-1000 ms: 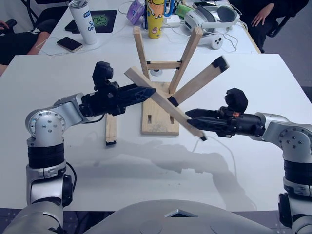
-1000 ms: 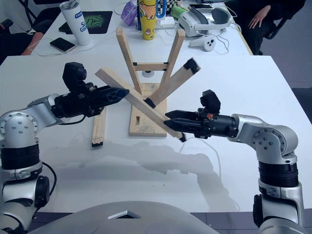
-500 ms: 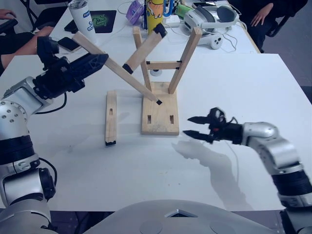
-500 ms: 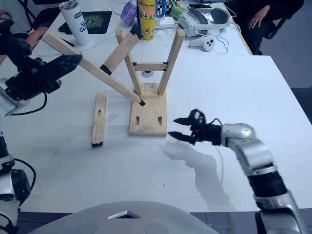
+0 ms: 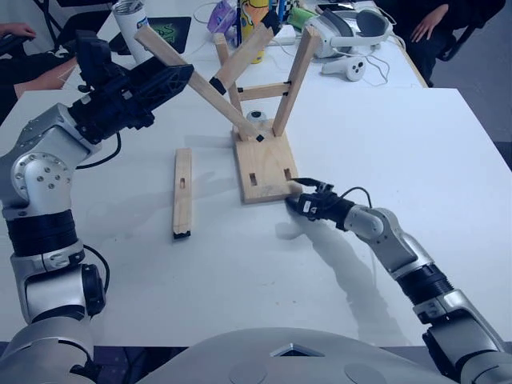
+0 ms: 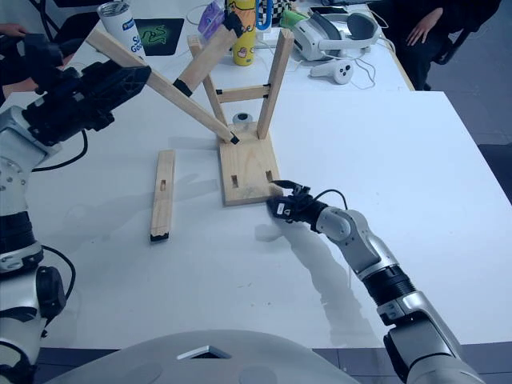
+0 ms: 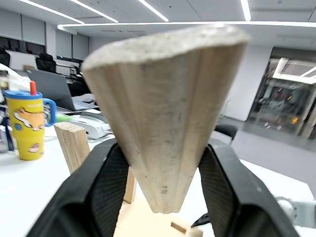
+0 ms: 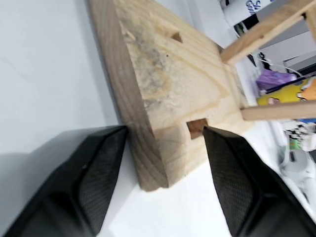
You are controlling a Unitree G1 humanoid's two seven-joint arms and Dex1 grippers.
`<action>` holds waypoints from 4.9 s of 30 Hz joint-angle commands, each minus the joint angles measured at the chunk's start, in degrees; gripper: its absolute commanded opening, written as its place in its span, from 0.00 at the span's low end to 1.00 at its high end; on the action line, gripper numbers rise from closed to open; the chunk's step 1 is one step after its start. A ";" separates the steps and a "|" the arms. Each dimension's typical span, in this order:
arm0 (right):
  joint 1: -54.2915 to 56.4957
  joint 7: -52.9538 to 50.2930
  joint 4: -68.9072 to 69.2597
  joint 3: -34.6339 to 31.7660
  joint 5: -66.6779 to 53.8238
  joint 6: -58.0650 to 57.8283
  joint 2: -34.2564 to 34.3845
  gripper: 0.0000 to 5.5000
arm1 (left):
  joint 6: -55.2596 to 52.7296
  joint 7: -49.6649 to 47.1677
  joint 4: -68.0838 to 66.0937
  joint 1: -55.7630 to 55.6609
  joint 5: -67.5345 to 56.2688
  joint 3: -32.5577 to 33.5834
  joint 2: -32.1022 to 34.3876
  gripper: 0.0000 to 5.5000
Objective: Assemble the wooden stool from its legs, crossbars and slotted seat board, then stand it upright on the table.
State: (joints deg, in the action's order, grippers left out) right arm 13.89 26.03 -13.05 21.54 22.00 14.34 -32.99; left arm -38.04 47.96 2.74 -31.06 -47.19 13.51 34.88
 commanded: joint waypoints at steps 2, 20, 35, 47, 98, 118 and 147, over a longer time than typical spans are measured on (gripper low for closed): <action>-0.52 7.67 1.74 -4.12 -11.59 0.40 0.37 0.52 | 5.81 -1.34 5.15 3.19 5.31 -3.00 -2.42 0.38; -8.78 -2.71 4.21 -16.99 -36.92 -20.37 21.58 0.14 | 13.56 6.06 2.32 2.56 16.22 -13.04 -3.26 0.38; -8.34 -4.67 -2.40 -15.07 -30.17 -20.21 23.64 0.00 | 16.62 10.00 -0.87 1.80 20.74 -15.53 -2.38 0.38; -8.34 -4.54 -3.71 -14.73 -29.32 -21.24 23.32 0.00 | 14.29 14.44 -1.25 3.83 22.44 -19.22 -0.29 0.38; -8.81 -7.95 -6.70 -13.37 -27.18 -20.42 26.54 0.00 | 8.12 18.48 -4.97 -8.54 30.30 -26.20 4.92 0.37; -9.07 -7.11 -7.65 -9.15 -24.56 -23.34 26.24 0.00 | 21.30 8.28 -15.21 5.96 37.66 -31.08 2.34 0.38; -11.70 1.79 3.27 -23.49 -40.50 -23.84 23.54 0.00 | 23.78 7.38 -12.65 -0.07 31.08 -20.56 -6.28 0.97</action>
State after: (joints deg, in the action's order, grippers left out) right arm 0.78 28.66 -8.77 -1.83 -18.27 -8.42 -10.69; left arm -12.92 56.90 -11.88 -32.64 -16.30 -6.69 30.41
